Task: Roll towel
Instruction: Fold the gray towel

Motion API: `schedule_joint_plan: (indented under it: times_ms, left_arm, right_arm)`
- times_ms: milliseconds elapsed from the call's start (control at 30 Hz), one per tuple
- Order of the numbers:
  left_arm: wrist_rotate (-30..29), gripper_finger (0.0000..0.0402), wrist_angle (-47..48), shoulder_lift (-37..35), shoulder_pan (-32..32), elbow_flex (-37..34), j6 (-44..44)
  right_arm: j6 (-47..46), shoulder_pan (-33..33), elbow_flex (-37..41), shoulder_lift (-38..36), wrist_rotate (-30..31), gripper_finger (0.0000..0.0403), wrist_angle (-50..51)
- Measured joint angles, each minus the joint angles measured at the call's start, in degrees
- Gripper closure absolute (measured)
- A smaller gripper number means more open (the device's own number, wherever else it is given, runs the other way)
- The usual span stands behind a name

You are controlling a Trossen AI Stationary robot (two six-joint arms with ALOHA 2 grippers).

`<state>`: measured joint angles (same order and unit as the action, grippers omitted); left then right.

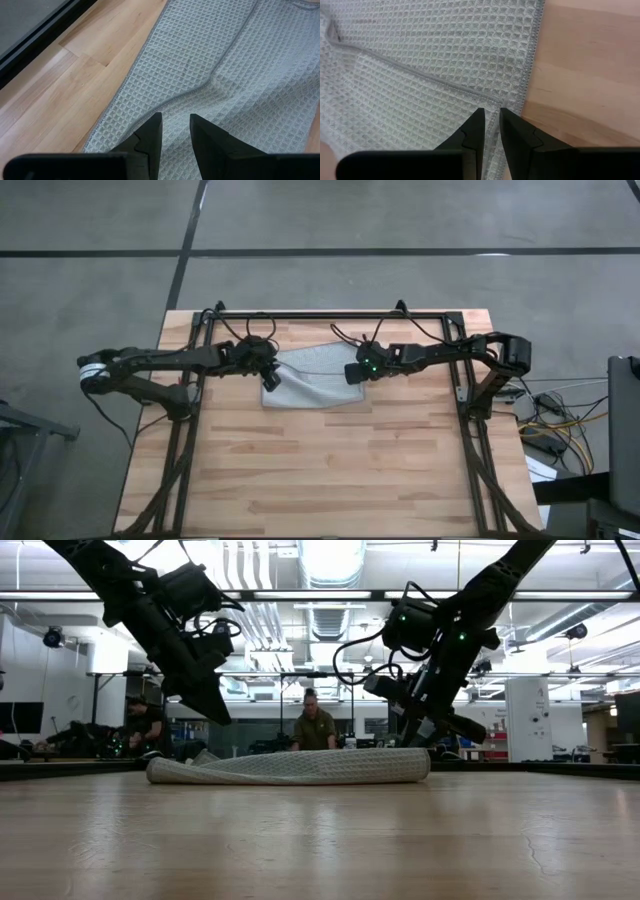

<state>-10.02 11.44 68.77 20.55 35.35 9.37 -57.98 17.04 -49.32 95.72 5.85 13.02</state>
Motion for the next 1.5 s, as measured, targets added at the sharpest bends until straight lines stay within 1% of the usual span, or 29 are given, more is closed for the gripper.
schedule_joint_plan:
  times_ms: [167, 233, 433, 733, 867, 1033, 1267, 1500]
  left_arm:
    - [0.0, 0.0298, 0.0, 0.0, 0.0, 0.0, 0.0]
    - [0.0, 0.0298, 0.0, 0.0, 0.0, 0.0, 0.1]
    - [0.0, 0.0298, 0.0, 0.0, 0.0, 0.0, 0.0]
    - [0.0, 0.0298, 0.0, 0.0, 0.0, 0.0, 0.0]
    - [0.0, 0.0298, 0.0, 0.0, 0.0, 0.0, 0.0]
    - [0.0, 0.0298, 0.0, 0.0, 0.0, 0.0, 0.0]
    - [0.0, 0.0298, 0.0, 0.0, 0.0, 0.0, 0.0]
    - [0.0, 0.0298, 0.0, 0.0, 0.0, 0.0, 0.0]
  right_arm:
    - [0.0, 0.0, 0.0, 0.0, -0.1, 0.0346, -0.1]
    - [0.8, 0.0, 0.0, 0.0, -1.2, 0.0346, -0.1]
    - [1.2, 0.0, 0.0, 0.0, -1.9, 0.0343, -0.1]
    - [-1.9, 0.0, 0.7, 0.0, -2.0, 0.0299, 0.4]
    - [-2.0, 0.0, 0.8, 0.0, -2.0, 0.0289, 0.2]
    - [-4.2, -0.1, 0.8, 0.0, -3.2, 0.0294, -1.5]
    - [-6.4, -0.3, 1.0, 0.0, -3.3, 0.0297, -1.4]
    - [-7.9, -0.5, 1.1, 3.0, -4.8, 0.03, -3.1]
